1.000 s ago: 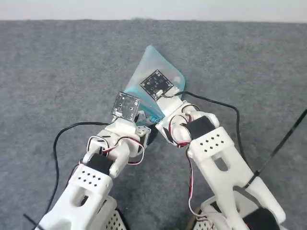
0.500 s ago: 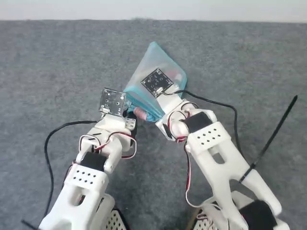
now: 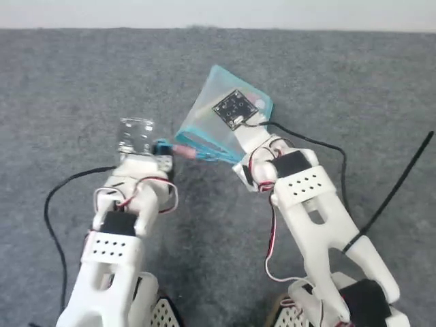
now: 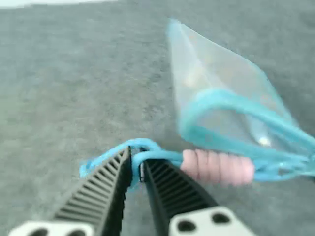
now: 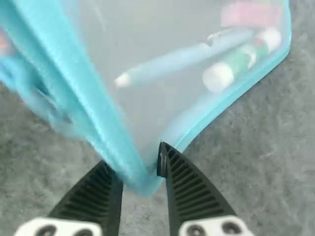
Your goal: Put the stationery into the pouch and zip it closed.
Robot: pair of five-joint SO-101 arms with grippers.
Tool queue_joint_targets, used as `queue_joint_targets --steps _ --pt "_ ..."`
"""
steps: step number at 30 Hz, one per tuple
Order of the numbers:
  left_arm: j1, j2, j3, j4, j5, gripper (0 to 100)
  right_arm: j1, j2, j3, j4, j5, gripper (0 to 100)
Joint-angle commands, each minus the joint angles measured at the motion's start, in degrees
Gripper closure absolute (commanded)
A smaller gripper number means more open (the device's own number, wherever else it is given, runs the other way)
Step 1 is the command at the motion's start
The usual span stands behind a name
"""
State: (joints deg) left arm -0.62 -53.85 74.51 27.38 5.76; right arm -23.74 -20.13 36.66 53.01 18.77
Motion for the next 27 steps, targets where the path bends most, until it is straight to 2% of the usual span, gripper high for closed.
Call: queue_joint_targets --steps 1,9,22,27 --pt "-7.1 0.0 -5.1 0.1 -0.5 99 5.7 0.3 -0.1 3.2 2.7 99.2" --pt "-7.9 0.1 -5.7 0.3 -0.5 99 10.3 0.5 0.4 3.3 2.9 99.2" --pt "-7.9 0.1 -5.5 0.3 -0.5 99 25.3 0.4 2.8 4.8 11.7 99.2" --pt "-7.9 0.1 -5.4 0.3 -0.5 99 29.0 0.4 2.8 5.3 13.8 99.2"
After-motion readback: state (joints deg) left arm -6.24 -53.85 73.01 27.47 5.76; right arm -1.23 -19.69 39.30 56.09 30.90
